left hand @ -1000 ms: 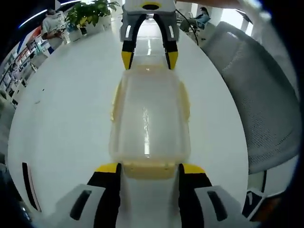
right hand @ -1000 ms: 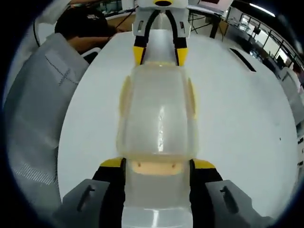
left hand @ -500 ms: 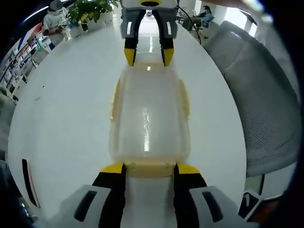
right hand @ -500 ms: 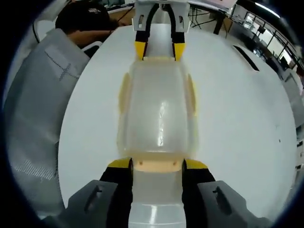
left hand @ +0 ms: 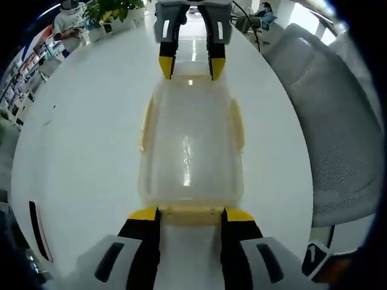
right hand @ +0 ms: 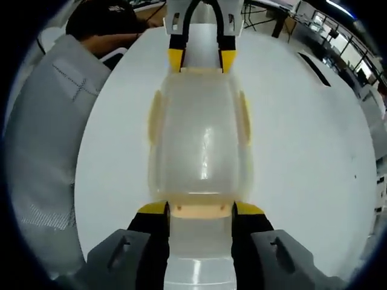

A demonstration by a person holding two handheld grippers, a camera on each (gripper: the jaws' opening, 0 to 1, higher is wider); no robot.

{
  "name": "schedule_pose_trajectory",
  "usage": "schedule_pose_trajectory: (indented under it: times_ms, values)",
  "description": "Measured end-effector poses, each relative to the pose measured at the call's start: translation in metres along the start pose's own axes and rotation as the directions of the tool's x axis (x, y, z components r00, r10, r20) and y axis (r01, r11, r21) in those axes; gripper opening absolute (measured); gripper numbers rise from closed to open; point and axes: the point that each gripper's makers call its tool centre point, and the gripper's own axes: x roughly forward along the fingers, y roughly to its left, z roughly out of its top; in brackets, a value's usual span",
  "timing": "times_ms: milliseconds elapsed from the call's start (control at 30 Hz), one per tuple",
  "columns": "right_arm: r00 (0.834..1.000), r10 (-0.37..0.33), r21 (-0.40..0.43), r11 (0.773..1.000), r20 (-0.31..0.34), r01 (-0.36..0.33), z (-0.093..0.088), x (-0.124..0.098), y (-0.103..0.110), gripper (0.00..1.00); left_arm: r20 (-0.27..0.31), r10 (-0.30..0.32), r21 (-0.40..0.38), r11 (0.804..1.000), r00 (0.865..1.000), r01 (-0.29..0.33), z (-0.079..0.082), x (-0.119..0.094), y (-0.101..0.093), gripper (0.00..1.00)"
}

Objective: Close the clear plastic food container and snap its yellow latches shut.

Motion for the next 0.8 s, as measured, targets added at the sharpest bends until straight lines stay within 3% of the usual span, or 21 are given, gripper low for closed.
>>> schedule_pose_trajectory:
  times_ms: [200,600,800]
  values:
    - [1.000,-0.002,-0.002,1.000,-0.027,0.002,0.001,-0.002,0.006,0.36,0.018,-0.023,-0.023,0.999,1.000,0.024,0.002,-0.003,-0.007,0.32]
    - [0.996,-0.059,-0.029,0.998,0.065,0.061,0.019,-0.065,-0.005,0.36,0.065,0.040,-0.046,0.998,0.997,-0.037,0.024,-0.053,-0.002,0.33]
    - [0.994,-0.068,-0.043,0.996,0.081,0.072,0.009,-0.083,-0.006,0.36,0.083,0.056,-0.060,0.997,0.995,-0.051,0.043,-0.065,-0.007,0.33]
